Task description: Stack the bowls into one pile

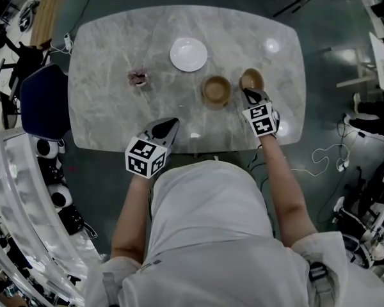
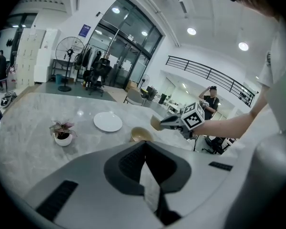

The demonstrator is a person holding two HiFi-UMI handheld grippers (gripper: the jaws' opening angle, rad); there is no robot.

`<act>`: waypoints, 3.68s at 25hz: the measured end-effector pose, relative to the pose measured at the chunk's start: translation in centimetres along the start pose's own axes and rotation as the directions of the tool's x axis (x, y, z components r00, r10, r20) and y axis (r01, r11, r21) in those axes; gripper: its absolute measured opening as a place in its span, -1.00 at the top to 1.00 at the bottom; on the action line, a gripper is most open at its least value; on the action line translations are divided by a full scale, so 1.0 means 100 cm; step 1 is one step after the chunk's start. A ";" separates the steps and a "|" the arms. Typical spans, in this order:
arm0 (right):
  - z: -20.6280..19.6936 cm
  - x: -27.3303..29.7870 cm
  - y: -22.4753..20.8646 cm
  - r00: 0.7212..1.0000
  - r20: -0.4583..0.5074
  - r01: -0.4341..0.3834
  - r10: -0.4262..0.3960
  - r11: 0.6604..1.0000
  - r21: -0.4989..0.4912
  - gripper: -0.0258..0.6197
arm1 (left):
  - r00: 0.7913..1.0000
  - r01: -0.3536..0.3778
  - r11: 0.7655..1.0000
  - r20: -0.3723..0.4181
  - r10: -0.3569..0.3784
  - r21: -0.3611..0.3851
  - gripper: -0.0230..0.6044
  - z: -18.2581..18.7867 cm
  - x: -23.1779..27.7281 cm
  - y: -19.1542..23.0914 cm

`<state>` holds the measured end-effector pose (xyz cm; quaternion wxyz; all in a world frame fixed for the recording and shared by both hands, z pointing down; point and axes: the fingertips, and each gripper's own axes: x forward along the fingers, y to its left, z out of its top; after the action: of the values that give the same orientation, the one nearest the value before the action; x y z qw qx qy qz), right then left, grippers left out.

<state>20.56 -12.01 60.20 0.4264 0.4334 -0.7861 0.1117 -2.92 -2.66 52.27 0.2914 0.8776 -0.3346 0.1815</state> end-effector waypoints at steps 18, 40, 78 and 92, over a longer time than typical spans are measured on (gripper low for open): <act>0.022 -0.008 0.078 0.996 0.008 -0.089 0.091 0.991 -0.097 0.84 | 1.000 0.014 1.000 0.025 -0.014 -0.007 0.92 -0.001 -0.009 0.000; 0.023 0.032 0.108 0.981 -0.066 -0.193 0.184 0.965 -0.177 0.83 | 0.995 -0.087 0.992 0.030 0.090 -0.093 0.92 -0.023 -0.037 0.019; 0.039 0.017 0.100 0.979 -0.005 -0.206 0.206 0.978 -0.012 0.75 | 0.999 -0.036 0.998 0.017 0.037 -0.052 0.92 -0.004 -0.016 0.033; 0.071 -0.053 0.058 0.979 0.187 -0.111 0.087 0.986 0.124 0.88 | 0.998 0.037 0.996 0.053 -0.041 0.087 0.92 0.054 0.002 0.015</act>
<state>13.38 -9.27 52.90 0.3171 0.4296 -0.8329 0.1453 -3.10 -7.07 48.86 0.2479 0.9002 -0.3172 0.1660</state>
